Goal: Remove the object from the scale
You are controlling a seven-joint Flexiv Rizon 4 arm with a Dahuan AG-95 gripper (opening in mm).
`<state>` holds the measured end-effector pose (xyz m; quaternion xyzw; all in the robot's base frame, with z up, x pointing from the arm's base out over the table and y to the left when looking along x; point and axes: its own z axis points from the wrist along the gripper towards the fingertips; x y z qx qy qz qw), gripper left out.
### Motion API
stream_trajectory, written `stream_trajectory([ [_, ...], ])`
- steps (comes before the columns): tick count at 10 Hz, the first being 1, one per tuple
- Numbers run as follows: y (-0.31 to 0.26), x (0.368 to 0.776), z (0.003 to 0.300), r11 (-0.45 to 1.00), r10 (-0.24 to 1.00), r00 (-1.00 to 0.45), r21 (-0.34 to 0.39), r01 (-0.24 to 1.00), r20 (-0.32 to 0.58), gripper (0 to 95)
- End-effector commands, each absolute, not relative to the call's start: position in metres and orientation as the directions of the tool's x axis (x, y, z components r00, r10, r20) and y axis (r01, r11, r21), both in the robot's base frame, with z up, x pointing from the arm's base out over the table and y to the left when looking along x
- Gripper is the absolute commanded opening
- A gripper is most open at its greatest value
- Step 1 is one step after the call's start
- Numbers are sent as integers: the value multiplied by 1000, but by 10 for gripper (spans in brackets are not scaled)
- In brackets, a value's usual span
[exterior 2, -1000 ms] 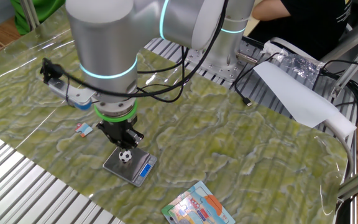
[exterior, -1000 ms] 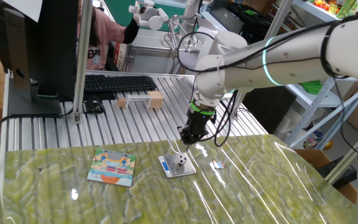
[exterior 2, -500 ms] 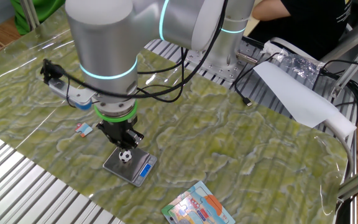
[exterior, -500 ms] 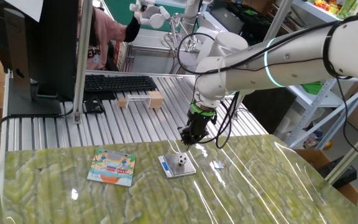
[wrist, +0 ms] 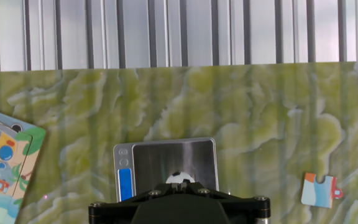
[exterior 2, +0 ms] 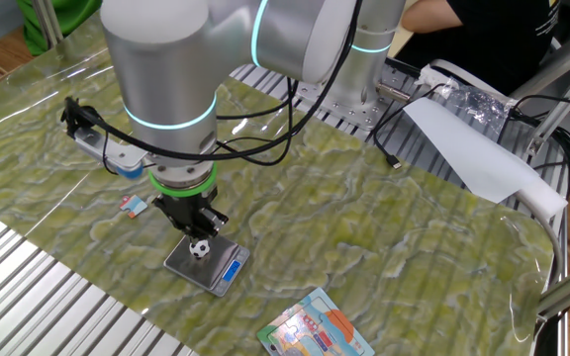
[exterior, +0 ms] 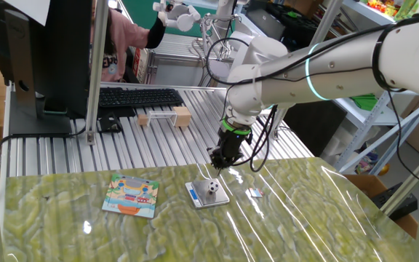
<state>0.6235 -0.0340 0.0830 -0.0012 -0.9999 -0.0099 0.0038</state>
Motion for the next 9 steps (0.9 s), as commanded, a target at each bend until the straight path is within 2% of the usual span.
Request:
stream_trajectory([
  [1,-34,623,83,1000,0,-1000,20,1,6,0],
  [9,-34,623,83,1000,2,-1000,20,2,19,0],
])
